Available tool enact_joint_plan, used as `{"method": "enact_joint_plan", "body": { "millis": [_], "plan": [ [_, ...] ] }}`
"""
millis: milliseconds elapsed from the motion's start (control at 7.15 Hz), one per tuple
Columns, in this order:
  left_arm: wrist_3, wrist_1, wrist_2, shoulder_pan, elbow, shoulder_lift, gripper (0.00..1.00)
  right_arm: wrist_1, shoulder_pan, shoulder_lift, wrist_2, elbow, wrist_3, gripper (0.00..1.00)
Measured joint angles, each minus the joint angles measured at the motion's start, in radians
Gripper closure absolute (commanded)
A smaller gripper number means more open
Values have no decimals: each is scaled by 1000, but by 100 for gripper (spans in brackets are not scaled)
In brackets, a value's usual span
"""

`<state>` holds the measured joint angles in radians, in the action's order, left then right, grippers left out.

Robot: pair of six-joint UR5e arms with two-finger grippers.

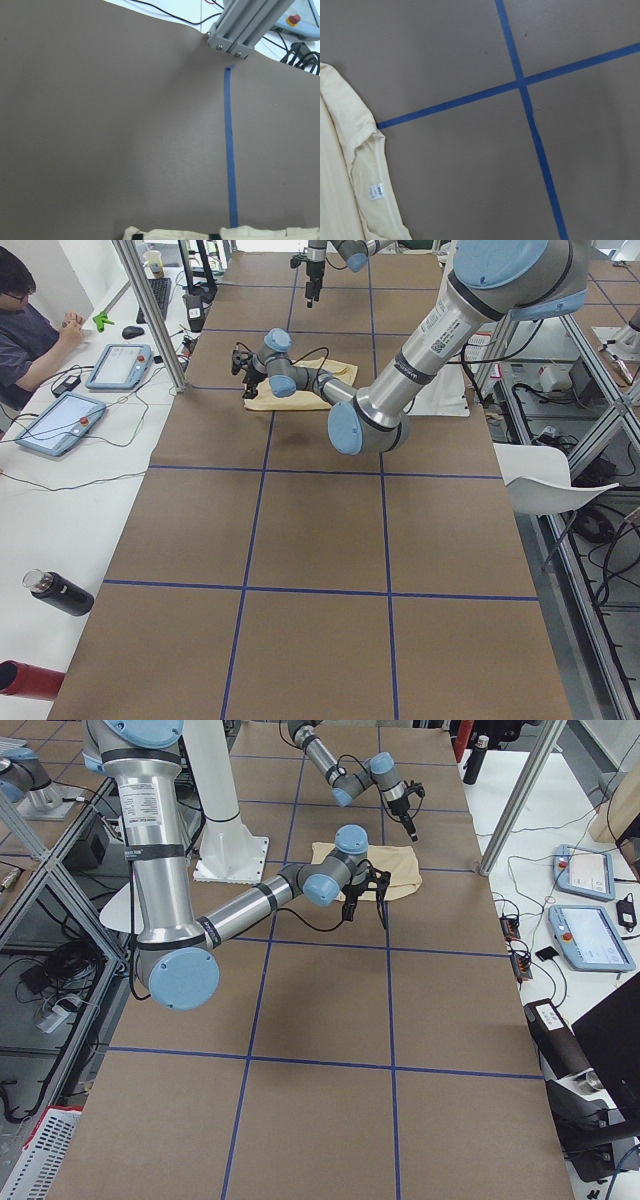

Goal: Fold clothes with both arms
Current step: 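Release the shirt and raise the left gripper while the right gripper approaches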

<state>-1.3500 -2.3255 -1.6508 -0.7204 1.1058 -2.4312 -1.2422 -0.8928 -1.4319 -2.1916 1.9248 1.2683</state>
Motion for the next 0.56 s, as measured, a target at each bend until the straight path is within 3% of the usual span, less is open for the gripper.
{"method": "enact_joint_plan", "body": {
  "millis": [280, 559],
  "plan": [
    [8, 23, -87, -39, 106, 71, 1, -1, 39, 39, 14, -3, -9, 0],
    [60, 108, -151, -61, 336, 232, 1, -30, 141, 84, 125, -3, -59, 0]
  ]
}}
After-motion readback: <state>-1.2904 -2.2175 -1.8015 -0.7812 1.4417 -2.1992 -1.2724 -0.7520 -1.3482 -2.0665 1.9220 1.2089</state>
